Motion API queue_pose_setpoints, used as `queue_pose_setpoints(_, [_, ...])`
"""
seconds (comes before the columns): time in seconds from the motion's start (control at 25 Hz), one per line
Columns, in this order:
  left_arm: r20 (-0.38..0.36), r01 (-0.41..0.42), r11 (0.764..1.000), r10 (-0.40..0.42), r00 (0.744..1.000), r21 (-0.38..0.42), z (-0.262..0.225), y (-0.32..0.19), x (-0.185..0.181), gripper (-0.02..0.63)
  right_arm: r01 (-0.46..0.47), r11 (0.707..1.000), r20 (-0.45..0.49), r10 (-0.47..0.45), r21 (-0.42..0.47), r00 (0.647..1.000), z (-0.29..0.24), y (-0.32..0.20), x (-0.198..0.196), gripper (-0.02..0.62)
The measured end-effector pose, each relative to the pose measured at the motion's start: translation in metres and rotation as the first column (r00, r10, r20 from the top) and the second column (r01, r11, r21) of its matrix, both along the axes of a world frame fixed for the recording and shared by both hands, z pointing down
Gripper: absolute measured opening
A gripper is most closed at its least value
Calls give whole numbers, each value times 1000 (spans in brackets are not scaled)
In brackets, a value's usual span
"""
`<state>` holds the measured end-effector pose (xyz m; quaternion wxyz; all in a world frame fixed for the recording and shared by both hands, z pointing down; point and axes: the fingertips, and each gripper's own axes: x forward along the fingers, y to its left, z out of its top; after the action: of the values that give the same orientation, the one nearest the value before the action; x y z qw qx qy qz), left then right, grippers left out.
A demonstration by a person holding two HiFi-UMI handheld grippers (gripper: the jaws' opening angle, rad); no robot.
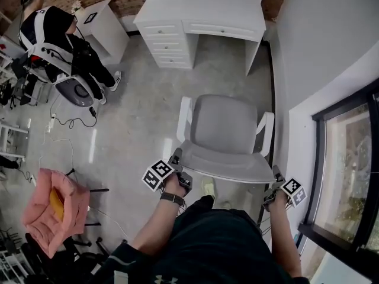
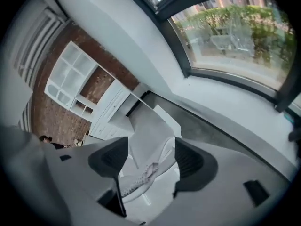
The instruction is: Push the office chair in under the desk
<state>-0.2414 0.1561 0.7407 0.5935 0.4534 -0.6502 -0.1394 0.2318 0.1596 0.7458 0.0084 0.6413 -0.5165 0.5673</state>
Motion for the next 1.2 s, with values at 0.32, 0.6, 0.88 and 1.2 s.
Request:
queue_pose_setpoints(0.32, [-270,-166,979,130,954,-114,46,-11,9,170,82,974,379,3,-210,925,54,3,-43,201])
queue_pose_setpoints(0.6, [-278,-84,977,27,960,-194,51,-15,5,107,12,969,368,83,-249,926,57,-7,-42,93])
queue_pose_setpoints(0.88, [-266,-21,975,-40,963,-223,52,-37,1,91,-12,962,368,116,-274,922,60,-30,-43,81])
queue_pose_setpoints(1.2, [-272,0,976,-60,960,-216,55,-71,-1,94,-13,966,384,115,-258,916,60,-71,-46,81])
